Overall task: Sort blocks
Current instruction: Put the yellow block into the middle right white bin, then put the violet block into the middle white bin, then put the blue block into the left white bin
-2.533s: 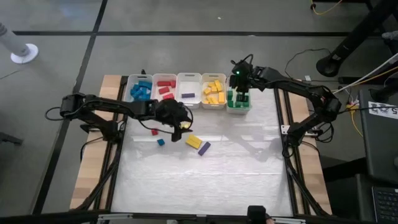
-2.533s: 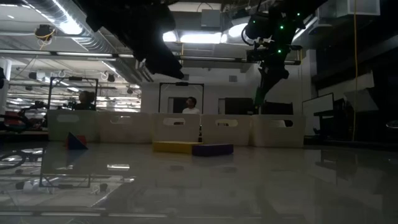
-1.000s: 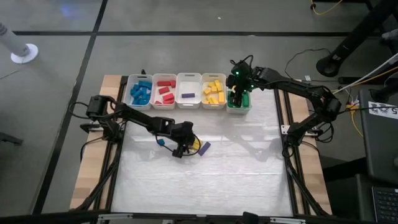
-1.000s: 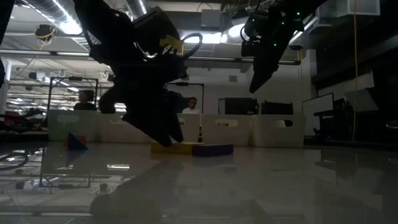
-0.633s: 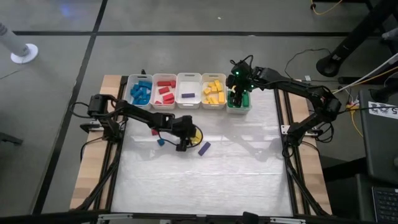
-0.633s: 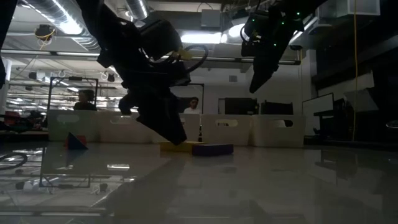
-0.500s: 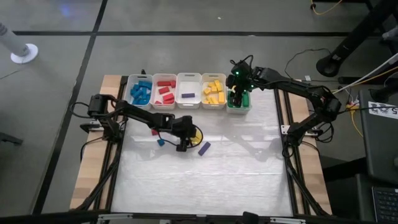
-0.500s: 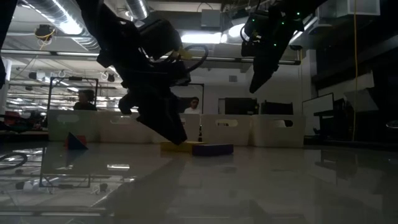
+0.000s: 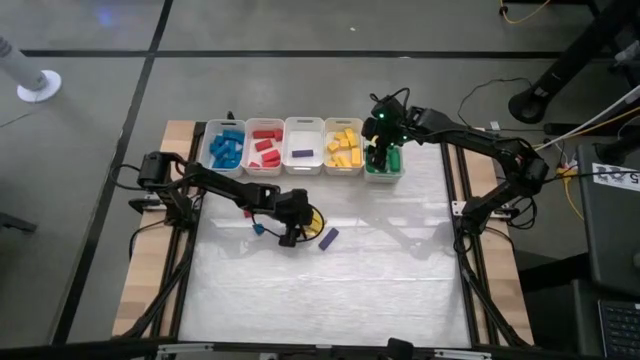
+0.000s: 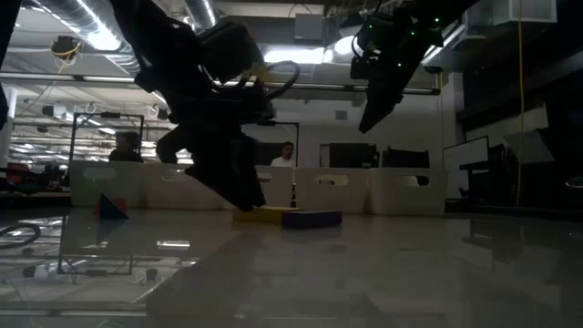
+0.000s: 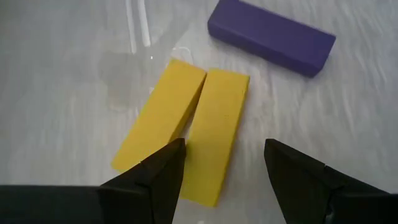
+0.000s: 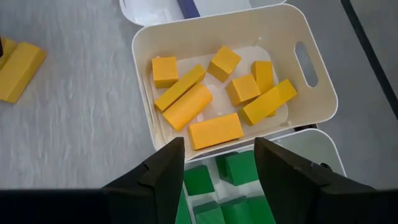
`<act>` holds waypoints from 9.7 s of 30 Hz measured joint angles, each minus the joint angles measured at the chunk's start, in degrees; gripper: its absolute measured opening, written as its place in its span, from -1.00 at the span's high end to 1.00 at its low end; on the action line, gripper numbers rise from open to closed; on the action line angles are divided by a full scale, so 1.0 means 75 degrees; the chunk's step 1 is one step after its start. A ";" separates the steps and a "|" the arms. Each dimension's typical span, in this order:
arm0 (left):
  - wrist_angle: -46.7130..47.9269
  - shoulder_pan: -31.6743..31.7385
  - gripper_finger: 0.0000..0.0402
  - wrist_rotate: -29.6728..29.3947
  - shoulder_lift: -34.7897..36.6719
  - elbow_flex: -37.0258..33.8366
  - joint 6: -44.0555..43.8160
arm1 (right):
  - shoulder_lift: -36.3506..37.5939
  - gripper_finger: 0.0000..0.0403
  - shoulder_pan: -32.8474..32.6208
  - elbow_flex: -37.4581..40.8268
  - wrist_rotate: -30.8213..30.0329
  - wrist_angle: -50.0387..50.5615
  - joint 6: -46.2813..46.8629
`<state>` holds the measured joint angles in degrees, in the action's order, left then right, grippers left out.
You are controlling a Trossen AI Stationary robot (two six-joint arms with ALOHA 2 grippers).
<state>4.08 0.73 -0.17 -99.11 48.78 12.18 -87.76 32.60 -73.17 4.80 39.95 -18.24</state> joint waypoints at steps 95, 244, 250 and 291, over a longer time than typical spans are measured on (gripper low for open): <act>-0.1852 0.2895 0.22 -0.0552 0.1069 0.0881 0.0757 | -0.3029 0.04 -0.4401 -0.0003 0.1218 -0.1817 -0.0834; 0.3107 -0.1579 0.77 -0.2750 0.2791 -0.1636 -0.2200 | -0.3813 0.27 -0.1988 -0.6012 -0.3302 0.1731 -0.3277; 0.3135 -0.0988 0.77 -0.3284 0.3431 -0.1633 -0.2114 | -0.3813 0.27 -0.1930 -0.6752 -0.3299 0.2767 -0.2925; 0.5366 0.3302 0.31 -0.6664 0.5903 -0.1607 -0.4636 | -0.3824 0.27 -0.3648 -0.2833 0.0048 0.1310 0.1857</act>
<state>44.33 25.50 -50.15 -54.83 36.73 -22.59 -116.44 5.24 -94.42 5.16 49.78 -4.32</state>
